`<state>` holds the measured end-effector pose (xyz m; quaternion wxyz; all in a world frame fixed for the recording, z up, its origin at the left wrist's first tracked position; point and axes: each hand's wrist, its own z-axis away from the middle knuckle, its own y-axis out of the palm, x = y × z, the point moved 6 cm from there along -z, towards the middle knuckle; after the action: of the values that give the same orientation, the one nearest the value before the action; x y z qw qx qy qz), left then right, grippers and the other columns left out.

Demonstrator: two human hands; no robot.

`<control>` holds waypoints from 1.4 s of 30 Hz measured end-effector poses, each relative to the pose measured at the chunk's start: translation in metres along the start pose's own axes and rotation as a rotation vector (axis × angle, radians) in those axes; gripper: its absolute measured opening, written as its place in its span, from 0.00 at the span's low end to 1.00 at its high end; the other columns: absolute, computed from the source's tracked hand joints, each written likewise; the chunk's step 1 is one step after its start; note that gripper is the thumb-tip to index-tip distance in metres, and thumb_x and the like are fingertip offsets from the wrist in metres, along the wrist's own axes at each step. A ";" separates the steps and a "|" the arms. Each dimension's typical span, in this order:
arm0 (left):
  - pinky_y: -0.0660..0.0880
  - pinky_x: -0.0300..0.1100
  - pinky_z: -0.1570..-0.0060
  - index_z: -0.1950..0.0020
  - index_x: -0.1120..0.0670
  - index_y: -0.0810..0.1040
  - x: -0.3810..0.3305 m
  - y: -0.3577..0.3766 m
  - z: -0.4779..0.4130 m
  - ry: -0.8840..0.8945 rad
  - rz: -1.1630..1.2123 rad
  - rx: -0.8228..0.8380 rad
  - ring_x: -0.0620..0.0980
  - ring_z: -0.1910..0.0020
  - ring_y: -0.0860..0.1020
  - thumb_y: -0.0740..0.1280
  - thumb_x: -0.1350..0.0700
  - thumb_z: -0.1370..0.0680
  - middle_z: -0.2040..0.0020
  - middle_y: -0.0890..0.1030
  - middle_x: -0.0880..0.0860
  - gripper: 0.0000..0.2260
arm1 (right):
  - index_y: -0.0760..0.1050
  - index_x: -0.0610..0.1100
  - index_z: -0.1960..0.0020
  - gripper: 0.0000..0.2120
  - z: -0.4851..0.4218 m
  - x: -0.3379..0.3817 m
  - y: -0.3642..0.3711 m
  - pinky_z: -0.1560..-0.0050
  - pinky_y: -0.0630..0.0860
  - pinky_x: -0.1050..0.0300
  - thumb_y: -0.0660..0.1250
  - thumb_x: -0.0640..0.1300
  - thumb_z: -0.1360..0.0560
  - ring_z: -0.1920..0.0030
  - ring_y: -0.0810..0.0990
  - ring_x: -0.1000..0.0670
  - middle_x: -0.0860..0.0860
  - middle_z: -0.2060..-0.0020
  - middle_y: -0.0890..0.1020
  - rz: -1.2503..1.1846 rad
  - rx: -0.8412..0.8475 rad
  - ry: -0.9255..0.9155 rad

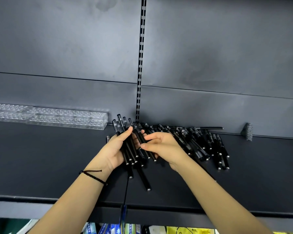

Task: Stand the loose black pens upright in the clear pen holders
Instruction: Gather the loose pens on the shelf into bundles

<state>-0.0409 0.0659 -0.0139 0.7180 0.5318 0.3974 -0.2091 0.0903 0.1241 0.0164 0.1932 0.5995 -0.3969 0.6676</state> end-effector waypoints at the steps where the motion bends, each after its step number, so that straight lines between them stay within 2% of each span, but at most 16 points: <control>1: 0.82 0.52 0.51 0.41 0.63 0.80 0.000 0.000 0.002 0.005 -0.017 0.005 0.58 0.45 0.82 0.66 0.55 0.21 0.43 0.83 0.60 0.14 | 0.78 0.43 0.43 0.15 -0.001 0.001 0.005 0.69 0.74 0.69 0.74 0.39 0.29 0.62 0.79 0.59 0.51 0.59 0.81 -0.014 0.009 -0.009; 5: 0.79 0.60 0.47 0.42 0.62 0.80 -0.005 0.000 0.008 0.048 0.025 -0.031 0.59 0.45 0.82 0.66 0.59 0.21 0.47 0.84 0.59 0.11 | 0.78 0.45 0.44 0.14 -0.003 0.004 0.018 0.68 0.74 0.66 0.74 0.39 0.28 0.62 0.79 0.56 0.47 0.58 0.82 -0.029 0.043 -0.043; 6: 0.80 0.58 0.48 0.43 0.62 0.80 -0.007 -0.003 0.008 0.070 0.030 -0.051 0.58 0.47 0.82 0.66 0.59 0.21 0.48 0.84 0.59 0.10 | 0.79 0.44 0.45 0.12 -0.002 0.003 0.019 0.68 0.75 0.66 0.73 0.40 0.28 0.63 0.79 0.56 0.47 0.58 0.82 -0.022 0.054 -0.051; 9: 0.82 0.45 0.59 0.47 0.61 0.80 -0.022 -0.018 0.010 0.153 0.074 -0.075 0.51 0.58 0.82 0.65 0.60 0.21 0.57 0.83 0.56 0.07 | 0.80 0.43 0.51 0.07 -0.001 -0.001 0.014 0.69 0.74 0.62 0.72 0.45 0.25 0.67 0.77 0.56 0.48 0.62 0.82 0.059 0.069 -0.045; 11: 0.81 0.40 0.64 0.50 0.59 0.79 -0.035 -0.034 0.013 0.177 0.091 -0.079 0.47 0.66 0.81 0.64 0.59 0.21 0.63 0.81 0.53 0.06 | 0.80 0.43 0.54 0.09 -0.001 -0.008 0.008 0.69 0.73 0.61 0.72 0.48 0.26 0.68 0.77 0.56 0.50 0.63 0.83 0.173 0.068 -0.005; 14: 0.76 0.36 0.71 0.56 0.57 0.78 -0.039 -0.055 0.018 0.088 0.032 -0.104 0.46 0.73 0.75 0.67 0.56 0.23 0.70 0.76 0.50 0.05 | 0.80 0.42 0.57 0.12 0.003 -0.016 0.009 0.72 0.70 0.63 0.72 0.52 0.27 0.69 0.76 0.56 0.50 0.65 0.83 0.330 0.114 0.054; 18: 0.71 0.34 0.75 0.62 0.56 0.73 -0.037 -0.059 0.018 0.062 0.004 -0.116 0.44 0.76 0.69 0.72 0.56 0.31 0.73 0.71 0.49 0.08 | 0.81 0.40 0.59 0.22 0.010 -0.009 0.027 0.65 0.72 0.61 0.73 0.60 0.31 0.67 0.77 0.55 0.47 0.64 0.83 0.582 0.124 -0.010; 21: 0.70 0.34 0.76 0.63 0.55 0.72 -0.037 -0.058 0.018 0.079 0.012 -0.104 0.43 0.77 0.68 0.72 0.60 0.32 0.73 0.69 0.49 0.09 | 0.80 0.35 0.59 0.28 0.014 0.000 0.041 0.63 0.75 0.55 0.72 0.63 0.32 0.62 0.81 0.47 0.43 0.62 0.84 0.733 0.100 -0.048; 24: 0.69 0.34 0.77 0.64 0.55 0.71 -0.037 -0.060 0.018 0.083 0.021 -0.112 0.43 0.77 0.68 0.72 0.62 0.31 0.74 0.69 0.49 0.10 | 0.69 0.41 0.71 0.26 0.014 0.003 0.053 0.66 0.71 0.54 0.73 0.62 0.33 0.69 0.75 0.48 0.48 0.73 0.75 0.860 0.098 -0.046; 26: 0.69 0.33 0.76 0.63 0.55 0.71 -0.037 -0.062 0.019 0.076 0.070 -0.124 0.43 0.77 0.69 0.72 0.63 0.32 0.73 0.69 0.50 0.09 | 0.73 0.41 0.71 0.23 0.010 0.002 0.054 0.63 0.76 0.54 0.74 0.59 0.32 0.67 0.77 0.48 0.49 0.71 0.77 0.855 0.121 -0.033; 28: 0.72 0.33 0.75 0.62 0.55 0.73 -0.038 -0.066 0.019 0.070 0.121 -0.140 0.43 0.77 0.71 0.72 0.61 0.31 0.71 0.72 0.50 0.08 | 0.81 0.39 0.59 0.19 0.006 0.002 0.050 0.53 0.80 0.52 0.76 0.56 0.32 0.57 0.82 0.48 0.47 0.58 0.84 0.806 0.138 -0.016; 30: 0.74 0.32 0.73 0.60 0.55 0.75 -0.040 -0.070 0.019 0.076 0.146 -0.162 0.44 0.75 0.74 0.74 0.60 0.33 0.68 0.75 0.50 0.08 | 0.80 0.42 0.54 0.16 0.003 0.003 0.045 0.54 0.78 0.58 0.77 0.53 0.32 0.56 0.80 0.52 0.49 0.53 0.83 0.760 0.173 0.006; 32: 0.74 0.32 0.73 0.60 0.55 0.77 -0.041 -0.073 0.019 0.090 0.161 -0.178 0.43 0.74 0.75 0.74 0.60 0.34 0.66 0.77 0.50 0.08 | 0.78 0.44 0.56 0.13 0.002 0.004 0.043 0.65 0.72 0.66 0.77 0.50 0.32 0.63 0.76 0.57 0.53 0.58 0.80 0.747 0.238 0.026; 34: 0.74 0.31 0.74 0.60 0.56 0.79 -0.041 -0.072 0.020 0.091 0.166 -0.171 0.43 0.73 0.76 0.74 0.60 0.34 0.65 0.78 0.51 0.06 | 0.78 0.43 0.57 0.12 -0.001 0.002 0.042 0.74 0.67 0.67 0.76 0.49 0.30 0.73 0.72 0.58 0.54 0.66 0.77 0.750 0.278 0.045; 37: 0.75 0.32 0.75 0.62 0.58 0.81 -0.040 -0.070 0.022 0.109 0.130 -0.185 0.43 0.73 0.77 0.74 0.59 0.30 0.66 0.80 0.52 0.04 | 0.78 0.41 0.60 0.12 -0.004 0.002 0.041 0.77 0.64 0.67 0.73 0.49 0.28 0.78 0.68 0.55 0.49 0.75 0.74 0.721 0.253 0.055; 42: 0.77 0.35 0.71 0.58 0.60 0.81 -0.036 -0.063 0.024 0.115 0.006 -0.159 0.45 0.71 0.79 0.72 0.58 0.27 0.65 0.81 0.53 0.05 | 0.76 0.34 0.59 0.14 -0.006 0.004 0.042 0.77 0.64 0.64 0.69 0.46 0.24 0.79 0.67 0.54 0.48 0.78 0.72 0.467 0.195 0.018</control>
<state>-0.0994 0.0174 -0.0197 0.7347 0.4853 0.4516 -0.1441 0.0553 0.1024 0.0078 -0.0215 0.5014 -0.4565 0.7347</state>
